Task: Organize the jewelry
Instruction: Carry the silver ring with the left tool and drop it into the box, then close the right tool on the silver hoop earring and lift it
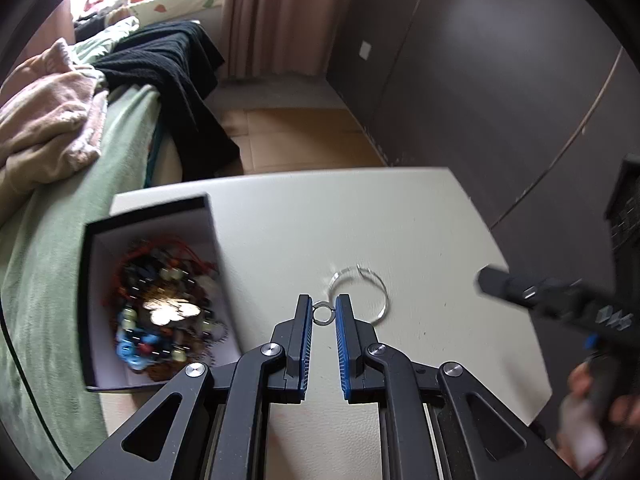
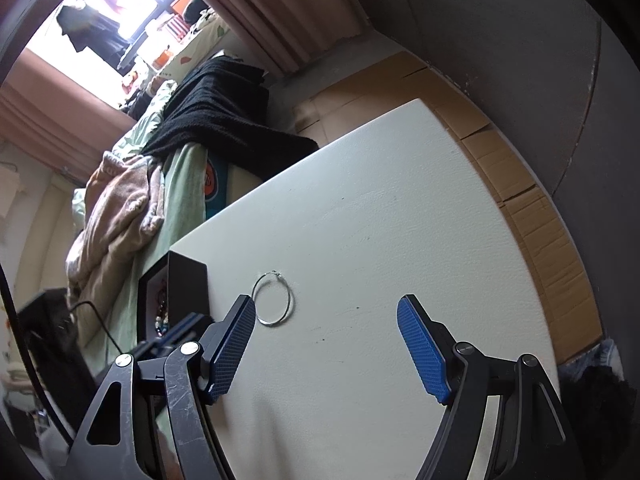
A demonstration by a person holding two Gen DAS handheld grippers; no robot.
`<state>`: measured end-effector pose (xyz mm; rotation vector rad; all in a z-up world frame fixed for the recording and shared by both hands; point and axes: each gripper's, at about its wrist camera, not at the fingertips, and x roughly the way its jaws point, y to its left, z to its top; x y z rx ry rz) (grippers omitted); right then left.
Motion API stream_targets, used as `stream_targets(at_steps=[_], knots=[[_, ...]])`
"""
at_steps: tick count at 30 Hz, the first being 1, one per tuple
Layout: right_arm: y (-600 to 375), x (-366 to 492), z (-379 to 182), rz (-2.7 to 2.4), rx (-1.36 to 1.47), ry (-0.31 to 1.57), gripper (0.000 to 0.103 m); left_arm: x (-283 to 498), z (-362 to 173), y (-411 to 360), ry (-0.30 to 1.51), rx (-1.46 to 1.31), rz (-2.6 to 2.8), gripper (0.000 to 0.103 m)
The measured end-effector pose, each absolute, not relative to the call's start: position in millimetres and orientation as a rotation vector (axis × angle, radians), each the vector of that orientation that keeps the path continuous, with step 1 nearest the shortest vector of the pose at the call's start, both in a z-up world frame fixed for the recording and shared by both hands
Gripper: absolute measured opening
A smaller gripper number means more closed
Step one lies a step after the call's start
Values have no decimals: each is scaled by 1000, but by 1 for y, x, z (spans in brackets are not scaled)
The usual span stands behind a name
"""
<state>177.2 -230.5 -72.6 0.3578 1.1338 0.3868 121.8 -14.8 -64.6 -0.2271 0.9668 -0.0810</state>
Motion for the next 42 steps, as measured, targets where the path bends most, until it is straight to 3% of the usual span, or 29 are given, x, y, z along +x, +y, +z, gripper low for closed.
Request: stream_targets(at_steps=[8,12,24,26,28,33,34,37,38,42], knots=[[-195,186,-86,428,284,1146,65,121,-50,15,913,-310,-68,12],[-178,192,-95,454,249,1161,54,122,-44,34,893,-352,-54,12],[-124,200,-113,432,-70,1117,45,118,-41,85,871,-449,10,12],[-117,196,-113,431,-127,1089,38,115,-43,90,879,-460,20,12],[-113,193,-113,430,-172,1071,7,114,-45,91,892,-471,16,12],[-118,188,-110,467,-124,1088,4,110,-48,94,924,-524,-15,13],[-119,186,-108,469,-112,1084,4,109,-48,95,927,-530,-10,19],[-123,179,-96,486,-73,1057,4,102,-46,99,912,-552,4,54],[-125,176,-90,493,-54,1044,4,99,-44,100,901,-556,11,59],[-130,168,-77,522,15,1022,4,87,-36,108,871,-571,29,59]])
